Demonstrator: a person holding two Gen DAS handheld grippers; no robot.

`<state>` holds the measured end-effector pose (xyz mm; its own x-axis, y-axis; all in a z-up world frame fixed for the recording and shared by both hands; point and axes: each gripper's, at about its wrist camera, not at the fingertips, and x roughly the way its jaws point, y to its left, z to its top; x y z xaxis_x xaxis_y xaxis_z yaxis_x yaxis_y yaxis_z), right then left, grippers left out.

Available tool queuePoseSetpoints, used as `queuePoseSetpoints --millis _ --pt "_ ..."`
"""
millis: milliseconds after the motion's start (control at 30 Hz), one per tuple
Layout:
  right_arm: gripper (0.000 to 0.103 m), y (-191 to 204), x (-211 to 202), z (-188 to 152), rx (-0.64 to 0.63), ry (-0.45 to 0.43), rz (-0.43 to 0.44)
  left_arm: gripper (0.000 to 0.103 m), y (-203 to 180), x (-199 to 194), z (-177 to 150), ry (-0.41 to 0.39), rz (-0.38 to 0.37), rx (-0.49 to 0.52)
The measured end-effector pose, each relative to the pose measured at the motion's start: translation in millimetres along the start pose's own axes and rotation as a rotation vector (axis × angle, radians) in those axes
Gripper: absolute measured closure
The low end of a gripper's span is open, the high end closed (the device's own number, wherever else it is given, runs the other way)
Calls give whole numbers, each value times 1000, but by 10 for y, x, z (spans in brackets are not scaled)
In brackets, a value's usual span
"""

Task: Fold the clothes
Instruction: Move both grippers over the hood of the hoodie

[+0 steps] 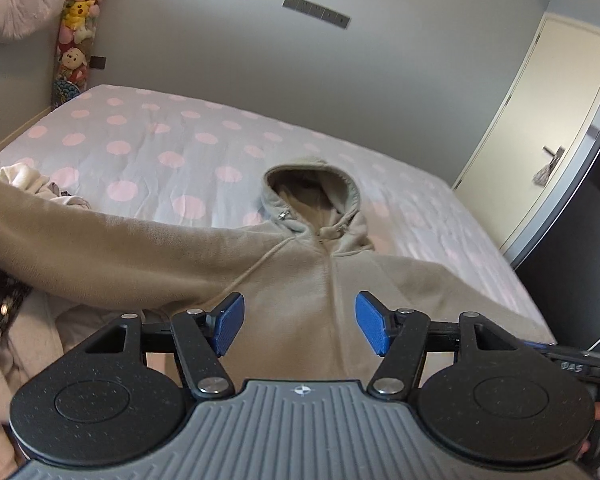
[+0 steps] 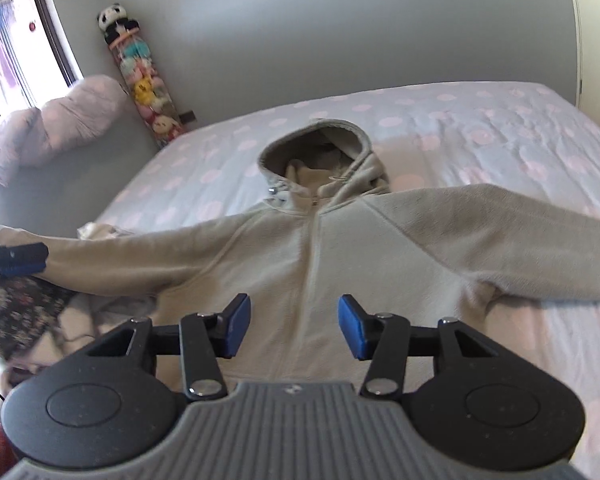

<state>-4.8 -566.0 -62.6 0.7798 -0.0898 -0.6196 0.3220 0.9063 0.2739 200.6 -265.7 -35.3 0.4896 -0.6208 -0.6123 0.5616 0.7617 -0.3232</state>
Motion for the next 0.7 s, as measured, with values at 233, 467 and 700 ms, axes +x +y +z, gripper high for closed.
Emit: queuePoseSetpoints --millis 233,467,700 --pt "50 -374 755 464 -51 59 -43 43 65 1032 474 62 13 97" --pt "50 -679 1849 1081 -103 79 -21 44 168 2227 839 89 25 150" --pt "46 -929 2925 1606 -88 71 -22 44 344 3261 1135 112 81 208"
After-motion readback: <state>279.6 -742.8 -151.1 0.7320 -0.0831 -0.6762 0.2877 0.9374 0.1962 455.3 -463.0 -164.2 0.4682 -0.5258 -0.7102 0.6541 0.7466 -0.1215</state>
